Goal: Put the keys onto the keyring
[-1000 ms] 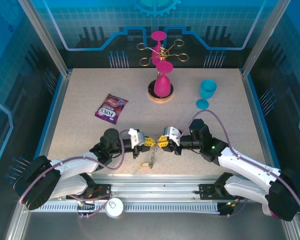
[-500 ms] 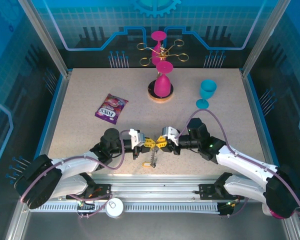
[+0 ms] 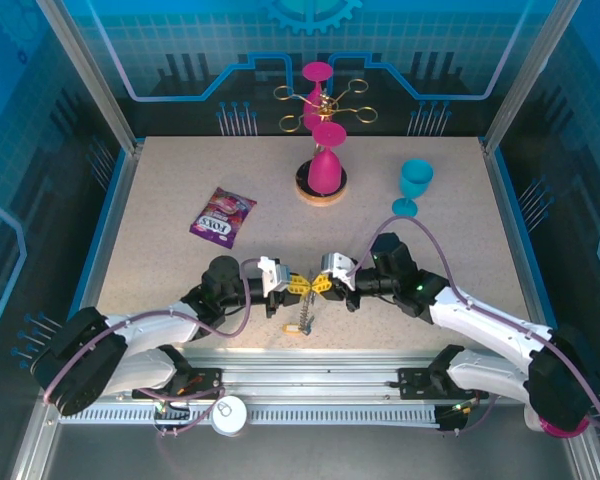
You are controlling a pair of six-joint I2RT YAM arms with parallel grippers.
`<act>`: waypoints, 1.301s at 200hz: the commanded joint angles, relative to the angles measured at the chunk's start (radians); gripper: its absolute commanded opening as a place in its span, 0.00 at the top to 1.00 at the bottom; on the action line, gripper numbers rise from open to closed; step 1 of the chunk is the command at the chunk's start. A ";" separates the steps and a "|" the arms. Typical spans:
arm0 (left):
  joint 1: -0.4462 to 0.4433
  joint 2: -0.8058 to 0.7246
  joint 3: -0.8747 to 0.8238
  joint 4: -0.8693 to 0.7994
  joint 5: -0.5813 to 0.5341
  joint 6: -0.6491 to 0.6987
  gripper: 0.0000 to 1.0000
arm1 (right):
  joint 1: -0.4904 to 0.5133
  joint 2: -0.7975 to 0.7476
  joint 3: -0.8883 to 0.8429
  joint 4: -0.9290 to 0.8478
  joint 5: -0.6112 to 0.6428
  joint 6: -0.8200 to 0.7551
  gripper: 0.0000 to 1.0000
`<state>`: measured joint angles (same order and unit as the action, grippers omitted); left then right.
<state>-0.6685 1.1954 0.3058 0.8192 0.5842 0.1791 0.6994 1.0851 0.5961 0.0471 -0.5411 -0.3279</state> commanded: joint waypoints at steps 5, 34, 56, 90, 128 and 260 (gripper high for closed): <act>-0.002 -0.056 0.064 -0.138 -0.030 0.050 0.79 | 0.005 0.009 0.081 -0.126 0.003 -0.061 1.00; -0.005 -0.082 0.125 -0.346 -0.038 0.118 0.81 | 0.017 0.035 0.156 -0.259 0.018 -0.099 1.00; -0.008 -0.081 0.153 -0.432 -0.044 0.154 0.85 | 0.038 0.062 0.206 -0.336 0.043 -0.135 1.00; -0.010 -0.067 0.197 -0.534 -0.040 0.208 0.94 | 0.062 0.103 0.276 -0.412 0.050 -0.173 1.00; -0.012 -0.083 0.203 -0.559 -0.041 0.247 1.00 | 0.065 0.112 0.319 -0.403 0.032 -0.150 1.00; -0.011 -0.116 0.060 -0.165 -0.084 0.069 1.00 | 0.007 0.002 0.068 -0.142 0.052 0.015 0.81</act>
<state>-0.6769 1.0760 0.3817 0.5602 0.5190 0.2932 0.7124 1.0737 0.6682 -0.1341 -0.4736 -0.3309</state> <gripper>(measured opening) 0.046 0.219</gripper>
